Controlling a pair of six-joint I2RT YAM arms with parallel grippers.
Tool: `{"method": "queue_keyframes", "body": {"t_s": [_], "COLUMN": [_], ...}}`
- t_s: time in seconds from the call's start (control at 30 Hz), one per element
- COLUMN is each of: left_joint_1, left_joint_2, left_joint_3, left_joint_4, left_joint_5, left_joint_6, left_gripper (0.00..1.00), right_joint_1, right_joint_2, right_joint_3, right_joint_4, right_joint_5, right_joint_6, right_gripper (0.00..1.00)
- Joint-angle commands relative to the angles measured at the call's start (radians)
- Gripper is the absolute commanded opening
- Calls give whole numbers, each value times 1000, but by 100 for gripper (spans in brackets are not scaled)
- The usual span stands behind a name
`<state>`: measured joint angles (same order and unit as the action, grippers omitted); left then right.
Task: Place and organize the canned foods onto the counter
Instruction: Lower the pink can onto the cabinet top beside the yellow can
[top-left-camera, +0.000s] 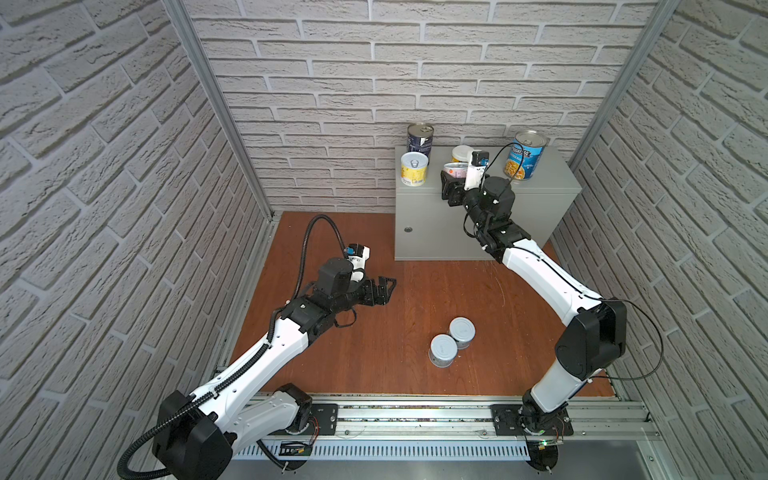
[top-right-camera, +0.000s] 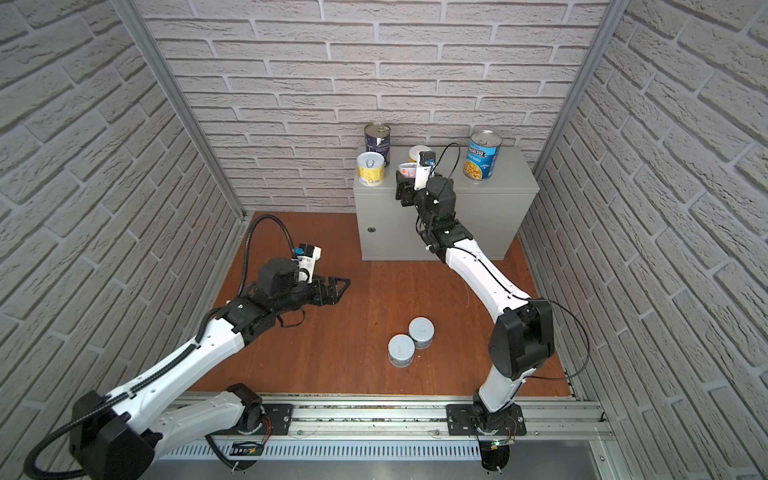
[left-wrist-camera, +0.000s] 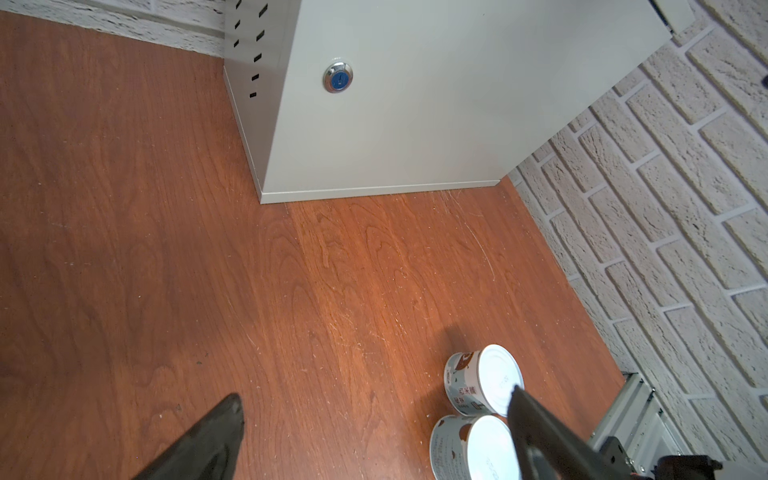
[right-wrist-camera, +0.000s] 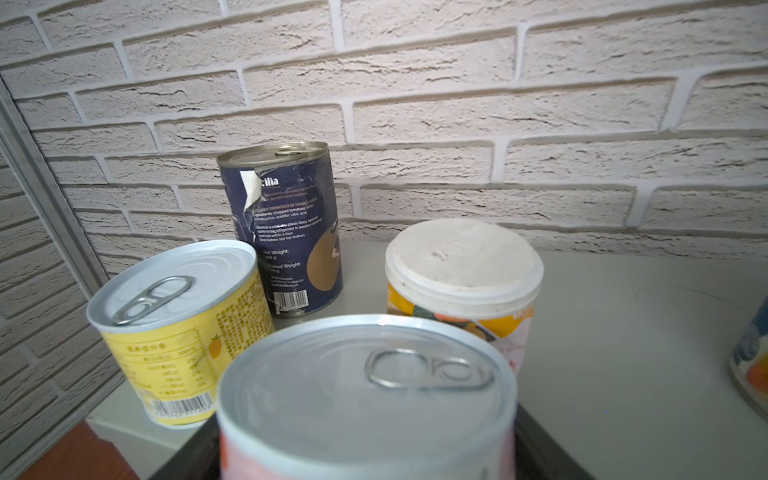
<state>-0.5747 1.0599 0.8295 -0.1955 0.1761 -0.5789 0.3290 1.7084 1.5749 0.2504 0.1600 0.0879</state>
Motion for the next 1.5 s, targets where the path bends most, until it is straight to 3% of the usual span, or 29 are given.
{"method": "queue_keyframes", "body": {"t_s": [0.0,1.13,1.27,1.47], "left_joint_1": [-7,-11,-16,-21], "left_joint_2": [7,58,48,46], "left_joint_3": [12,44,37,40], "left_joint_4": [14,-8,-7,-2], "left_joint_5": [-15,-1,-1,1], "left_joint_6": [10,-30,-35,-36], "left_gripper": [98,98,98,98], "right_joint_1": [-8,-16,-16,-16], "right_joint_2": [8,244,243,214], "right_joint_3": [49,101,93,58], "right_joint_4": [132,333,338,343], "right_joint_5": [21,-54,-55,-65], "right_joint_6": [-25,-57,-48,-34], "right_gripper": [68,71,75,95]}}
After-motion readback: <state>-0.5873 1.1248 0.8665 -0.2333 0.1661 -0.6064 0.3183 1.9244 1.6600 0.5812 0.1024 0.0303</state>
